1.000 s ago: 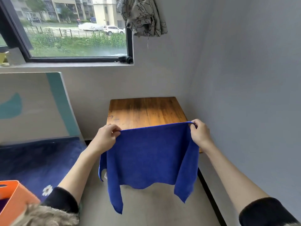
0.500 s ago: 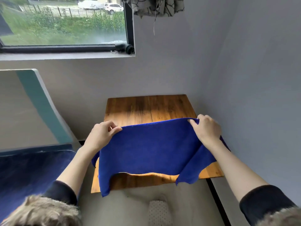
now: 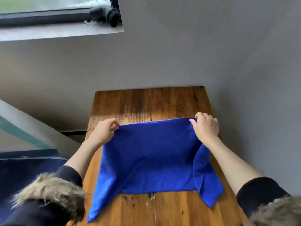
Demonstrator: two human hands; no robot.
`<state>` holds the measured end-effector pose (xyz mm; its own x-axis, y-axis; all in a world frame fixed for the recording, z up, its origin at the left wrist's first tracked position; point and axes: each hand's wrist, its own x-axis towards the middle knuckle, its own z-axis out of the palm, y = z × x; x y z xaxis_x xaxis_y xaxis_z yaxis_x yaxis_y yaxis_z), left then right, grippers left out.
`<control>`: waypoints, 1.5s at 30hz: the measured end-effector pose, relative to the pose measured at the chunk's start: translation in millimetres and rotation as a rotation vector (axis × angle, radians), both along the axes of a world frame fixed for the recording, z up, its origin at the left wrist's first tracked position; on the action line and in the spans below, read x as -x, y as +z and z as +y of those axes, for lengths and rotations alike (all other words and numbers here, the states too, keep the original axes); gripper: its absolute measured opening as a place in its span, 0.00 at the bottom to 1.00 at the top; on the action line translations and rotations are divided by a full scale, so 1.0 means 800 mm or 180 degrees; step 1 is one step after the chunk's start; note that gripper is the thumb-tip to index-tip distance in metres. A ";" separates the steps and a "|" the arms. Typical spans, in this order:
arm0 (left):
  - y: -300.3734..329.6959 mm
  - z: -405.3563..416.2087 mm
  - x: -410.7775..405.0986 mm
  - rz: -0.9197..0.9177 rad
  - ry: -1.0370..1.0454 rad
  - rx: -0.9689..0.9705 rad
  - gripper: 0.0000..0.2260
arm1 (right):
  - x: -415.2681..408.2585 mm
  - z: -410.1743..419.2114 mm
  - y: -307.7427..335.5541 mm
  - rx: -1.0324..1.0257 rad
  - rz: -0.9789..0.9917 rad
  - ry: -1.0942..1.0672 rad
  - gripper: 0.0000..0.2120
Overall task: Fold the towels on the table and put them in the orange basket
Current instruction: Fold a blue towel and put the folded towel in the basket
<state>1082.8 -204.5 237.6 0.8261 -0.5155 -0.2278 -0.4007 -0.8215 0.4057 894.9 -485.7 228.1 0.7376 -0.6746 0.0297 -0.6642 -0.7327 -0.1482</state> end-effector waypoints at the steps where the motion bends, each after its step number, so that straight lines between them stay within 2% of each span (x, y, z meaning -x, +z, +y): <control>1: -0.007 -0.013 -0.012 -0.0002 -0.0009 -0.0001 0.08 | -0.012 -0.011 -0.009 0.0002 0.0051 0.0003 0.15; 9: -0.062 -0.052 -0.079 -0.0090 -0.0030 0.0124 0.10 | -0.075 -0.041 -0.058 -0.0112 0.0159 -0.0135 0.15; 13: -0.091 -0.021 -0.092 0.0030 -0.0022 0.0262 0.15 | -0.085 -0.020 -0.080 -0.0546 0.0032 -0.0024 0.19; 17: -0.131 0.035 -0.100 0.0303 0.0177 0.0113 0.16 | -0.092 0.054 -0.108 -0.0985 0.0228 0.0148 0.22; 23: -0.189 0.084 -0.123 0.0684 0.0468 0.0154 0.12 | -0.119 0.201 -0.146 -0.1517 0.0988 0.0176 0.28; 26: -0.205 0.073 -0.134 0.0673 0.0259 0.0261 0.16 | -0.127 0.246 -0.156 -0.1636 0.1308 0.0113 0.34; 31: -0.216 0.033 -0.148 0.0657 -0.0498 0.0219 0.25 | -0.128 0.268 -0.174 -0.1820 0.1716 -0.0118 0.45; 35: -0.217 0.025 -0.165 0.0671 -0.0750 0.0464 0.13 | -0.129 0.272 -0.183 -0.1767 0.1821 -0.0145 0.49; 38: -0.205 0.032 -0.179 0.0984 -0.0935 0.0752 0.04 | -0.131 0.272 -0.182 -0.1761 0.1864 -0.0185 0.50; 43: -0.162 0.036 -0.191 0.1936 -0.0395 0.1439 0.03 | -0.136 0.272 -0.179 -0.1780 0.1928 -0.0241 0.50; 45: -0.147 0.035 -0.195 0.2062 -0.0380 0.1539 0.03 | -0.137 0.272 -0.177 -0.1790 0.1935 -0.0252 0.51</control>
<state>1238.5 -176.3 120.3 0.5402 -0.7554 -0.3710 -0.0389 -0.4628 0.8856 1004.8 -268.0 86.3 0.4660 -0.5204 -0.7156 -0.7930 -0.6043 -0.0770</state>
